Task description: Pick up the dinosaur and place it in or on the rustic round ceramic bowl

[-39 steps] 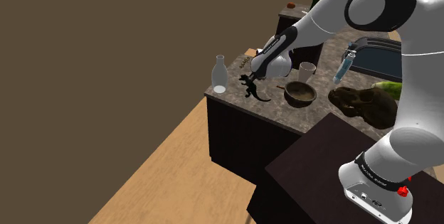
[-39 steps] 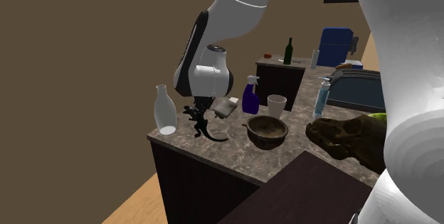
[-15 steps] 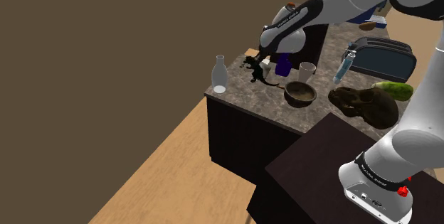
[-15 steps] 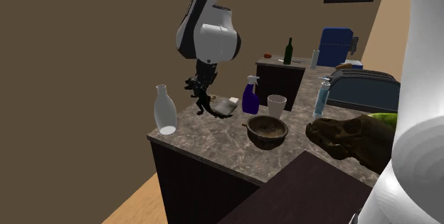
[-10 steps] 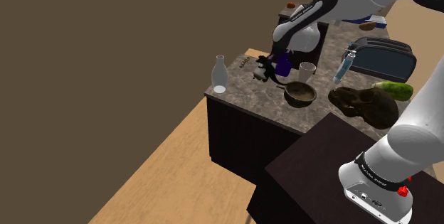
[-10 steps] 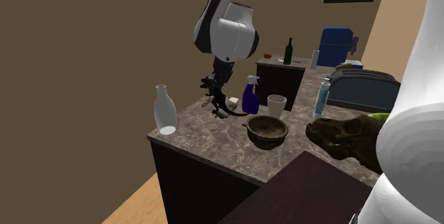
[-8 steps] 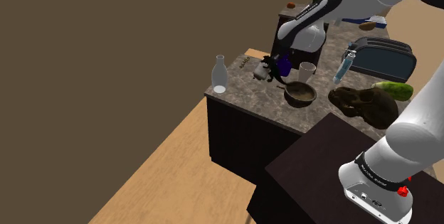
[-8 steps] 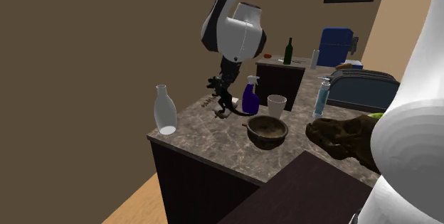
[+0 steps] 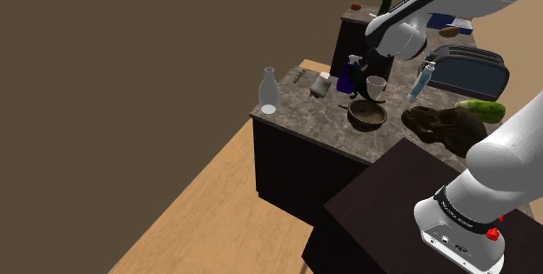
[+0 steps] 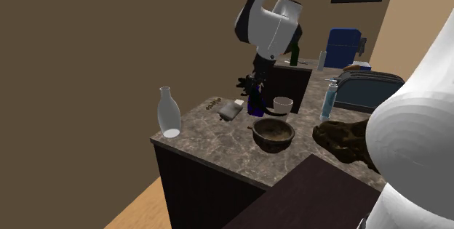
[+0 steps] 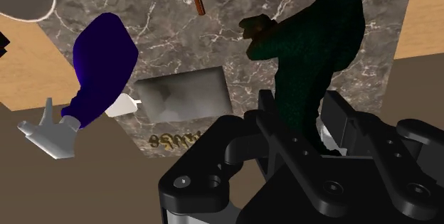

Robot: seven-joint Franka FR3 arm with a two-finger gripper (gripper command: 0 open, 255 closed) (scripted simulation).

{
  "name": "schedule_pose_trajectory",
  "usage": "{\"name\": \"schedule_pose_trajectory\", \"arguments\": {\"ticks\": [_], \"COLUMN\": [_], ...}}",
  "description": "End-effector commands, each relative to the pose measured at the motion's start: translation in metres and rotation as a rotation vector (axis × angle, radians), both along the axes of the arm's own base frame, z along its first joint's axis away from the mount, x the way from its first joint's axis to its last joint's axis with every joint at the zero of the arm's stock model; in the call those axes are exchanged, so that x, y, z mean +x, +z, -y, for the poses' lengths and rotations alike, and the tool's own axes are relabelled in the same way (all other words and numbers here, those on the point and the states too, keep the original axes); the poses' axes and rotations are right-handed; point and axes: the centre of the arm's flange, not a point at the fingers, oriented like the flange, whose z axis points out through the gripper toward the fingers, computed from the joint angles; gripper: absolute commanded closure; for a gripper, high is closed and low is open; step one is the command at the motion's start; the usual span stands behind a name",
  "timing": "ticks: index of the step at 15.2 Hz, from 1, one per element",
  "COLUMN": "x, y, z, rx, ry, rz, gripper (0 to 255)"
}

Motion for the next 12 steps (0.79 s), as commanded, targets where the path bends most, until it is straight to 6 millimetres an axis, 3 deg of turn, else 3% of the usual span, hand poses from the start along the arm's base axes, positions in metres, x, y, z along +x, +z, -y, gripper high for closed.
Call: {"name": "schedule_pose_trajectory", "arguments": {"ticks": [1, 4, 12], "x": [-0.015, -0.041, -0.041], "y": [0.0, 0.004, -0.039], "z": [0.021, 0.057, 0.057], "rx": [-0.001, -0.001, -0.001], "ry": [0.002, 0.002, 0.002], "rz": [0.001, 0.001, 0.001], "gripper": [255, 255, 255]}}
